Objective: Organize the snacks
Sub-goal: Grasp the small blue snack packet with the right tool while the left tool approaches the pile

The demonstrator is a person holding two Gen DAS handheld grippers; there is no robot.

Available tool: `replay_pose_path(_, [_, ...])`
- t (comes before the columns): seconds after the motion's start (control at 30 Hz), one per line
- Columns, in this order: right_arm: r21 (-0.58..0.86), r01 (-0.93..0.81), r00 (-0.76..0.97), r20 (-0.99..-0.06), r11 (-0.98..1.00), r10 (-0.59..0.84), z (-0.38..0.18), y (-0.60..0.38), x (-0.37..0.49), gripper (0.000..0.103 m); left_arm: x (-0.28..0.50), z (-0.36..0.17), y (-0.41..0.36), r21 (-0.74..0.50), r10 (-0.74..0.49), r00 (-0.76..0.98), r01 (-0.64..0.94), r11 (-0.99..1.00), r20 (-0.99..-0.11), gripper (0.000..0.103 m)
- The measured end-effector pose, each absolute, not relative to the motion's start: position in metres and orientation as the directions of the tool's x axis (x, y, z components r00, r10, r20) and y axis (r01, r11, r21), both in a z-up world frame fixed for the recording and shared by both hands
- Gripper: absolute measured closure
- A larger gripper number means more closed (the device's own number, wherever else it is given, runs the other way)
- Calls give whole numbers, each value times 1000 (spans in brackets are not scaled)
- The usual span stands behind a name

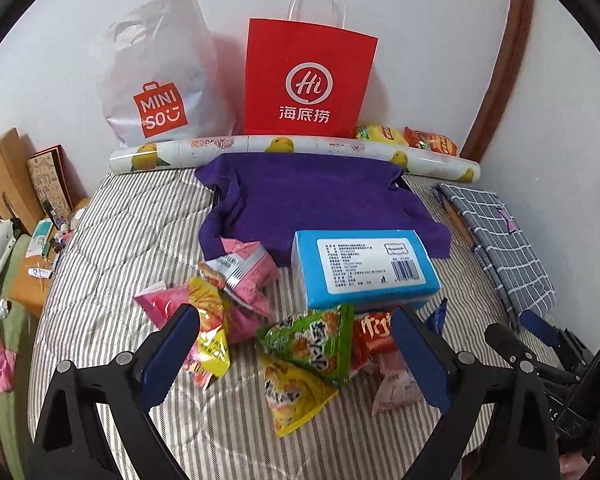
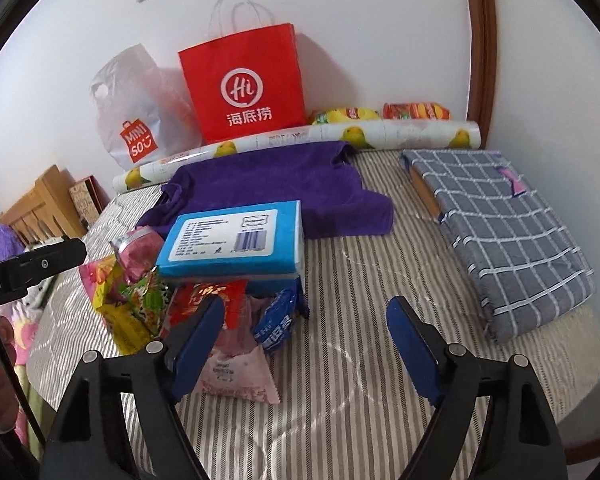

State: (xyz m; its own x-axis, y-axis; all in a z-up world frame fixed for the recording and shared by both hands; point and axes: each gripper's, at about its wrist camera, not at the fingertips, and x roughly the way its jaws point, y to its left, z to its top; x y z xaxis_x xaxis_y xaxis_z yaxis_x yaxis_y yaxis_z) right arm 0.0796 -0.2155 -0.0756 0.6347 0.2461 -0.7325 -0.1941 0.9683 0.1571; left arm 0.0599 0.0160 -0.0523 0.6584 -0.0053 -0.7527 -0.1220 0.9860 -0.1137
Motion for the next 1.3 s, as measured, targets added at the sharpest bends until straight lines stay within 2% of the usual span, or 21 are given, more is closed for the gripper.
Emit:
replay_pose_path(0.3, [209,-200,582,-761,957,287,-97,-230,107,30,79,-47,10,-117,-4,657,-128,985,-754,7])
replay_pose_path(0.53, [263,-227,525,-778,938,345,-111,-222,123,32,87,-49,11,-103,17,657,-144,984,-753,7])
replay_pose_path(0.6, [269,-237,500,-790,933,355,-117,-215,127,38,88,-51,15,-102,25,657,-154,983,-753,7])
replay_pose_path(0.73, [279,-239,451,-816,930,361,-132,-205,132,42,89,-56,27,-117,25,650,-175,978,-760,10])
replay_pose_path(0.83, [295,-238,424,-825,925,372,-141,-200,136,48,88,-60,36,-127,29,646,-195,973,-763,10])
replay_pose_path(0.93, [294,-236,400,-839,926,368,-147,-196,139,65,85,-64,47,-143,27,640,-211,967,-768,10])
replay_pose_path(1.0, [278,-243,382,-854,929,355,-151,-194,140,83,84,-67,53,-154,22,636,-219,963,-771,10])
replay_pose_path(1.3, [275,-224,389,-854,935,345,-151,-219,136,84,75,-77,68,-178,18,625,-249,952,-780,12])
